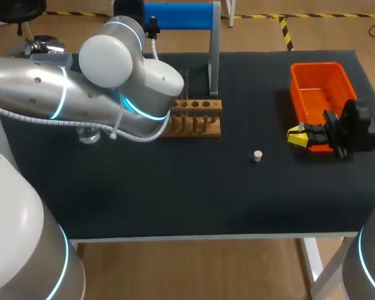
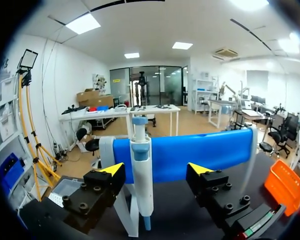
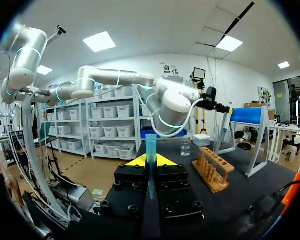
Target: Invert the test tube, pick up the pipette, mount the tip to pipette, aspirate from beaker and dispense into the tube, eject the tip, return the pipette, and cap with the stopper.
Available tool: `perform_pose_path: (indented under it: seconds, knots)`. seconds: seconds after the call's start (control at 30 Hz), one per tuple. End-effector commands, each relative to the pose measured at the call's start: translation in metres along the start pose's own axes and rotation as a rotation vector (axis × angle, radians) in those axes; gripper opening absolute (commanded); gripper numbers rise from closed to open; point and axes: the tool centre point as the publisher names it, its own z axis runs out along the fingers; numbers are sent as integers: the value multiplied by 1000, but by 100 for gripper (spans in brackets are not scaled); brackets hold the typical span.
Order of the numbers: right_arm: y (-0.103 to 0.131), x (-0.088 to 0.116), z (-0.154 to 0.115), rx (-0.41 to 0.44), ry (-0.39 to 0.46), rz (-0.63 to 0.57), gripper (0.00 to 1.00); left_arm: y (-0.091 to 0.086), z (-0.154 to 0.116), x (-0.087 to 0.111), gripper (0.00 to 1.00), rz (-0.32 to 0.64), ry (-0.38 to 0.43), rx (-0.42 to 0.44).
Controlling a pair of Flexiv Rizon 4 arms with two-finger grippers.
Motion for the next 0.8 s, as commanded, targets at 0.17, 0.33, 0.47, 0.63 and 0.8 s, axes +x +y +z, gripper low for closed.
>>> perform_pose_path:
  seconds: [0.17,0.33,0.47,0.63,0.8]
  knots:
    - [0,1,-1,0,-1,-1,0,1,13,-5,75,5,-6,1]
    - [0,1,-1,0,-1,-1,0,0,18,-10,75,2,-11,4]
    - [0,1,-1,0,-1,-1,0,-1,21,-11,73,2,-11,5]
    - [0,1,-1,0,-1,-1,0,-1,24,-13,71,1,-9,8]
    - [0,1,-1,0,-1,-1,0,0,27,-14,70,-2,-9,9]
